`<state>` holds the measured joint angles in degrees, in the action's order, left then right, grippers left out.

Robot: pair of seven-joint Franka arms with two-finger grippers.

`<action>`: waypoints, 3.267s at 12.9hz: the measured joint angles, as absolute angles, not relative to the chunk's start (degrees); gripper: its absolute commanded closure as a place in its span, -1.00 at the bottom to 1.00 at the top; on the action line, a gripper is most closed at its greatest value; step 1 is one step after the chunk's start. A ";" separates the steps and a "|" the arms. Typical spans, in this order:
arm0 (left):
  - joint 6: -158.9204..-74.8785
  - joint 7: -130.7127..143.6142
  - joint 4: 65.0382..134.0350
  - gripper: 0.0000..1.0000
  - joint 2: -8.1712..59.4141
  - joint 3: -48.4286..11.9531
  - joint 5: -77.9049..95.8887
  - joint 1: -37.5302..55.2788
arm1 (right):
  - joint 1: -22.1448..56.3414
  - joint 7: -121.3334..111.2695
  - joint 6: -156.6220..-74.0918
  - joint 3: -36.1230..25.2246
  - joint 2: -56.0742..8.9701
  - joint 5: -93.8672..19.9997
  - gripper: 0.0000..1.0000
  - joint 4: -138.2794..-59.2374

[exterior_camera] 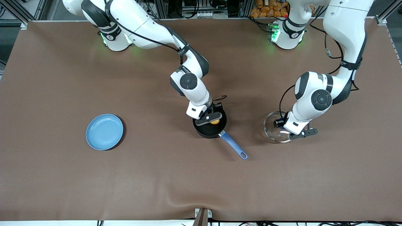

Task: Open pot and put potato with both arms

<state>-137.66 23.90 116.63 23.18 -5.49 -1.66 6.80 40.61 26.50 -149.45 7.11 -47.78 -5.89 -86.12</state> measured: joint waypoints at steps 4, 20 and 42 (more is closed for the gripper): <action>-137.81 20.31 116.76 1.00 23.95 -5.48 -1.66 3.98 | 40.60 26.52 -149.75 6.85 -47.82 -5.90 -1.00 -85.66; -104.25 14.22 90.45 -1.00 12.30 -5.82 -1.66 2.68 | 27.41 26.24 -112.15 5.56 -26.94 -5.63 -1.00 -82.10; -87.95 13.48 85.30 -1.00 2.07 -6.04 -1.10 2.83 | 3.43 -0.20 -83.12 -6.38 -1.28 -2.01 -1.00 -89.65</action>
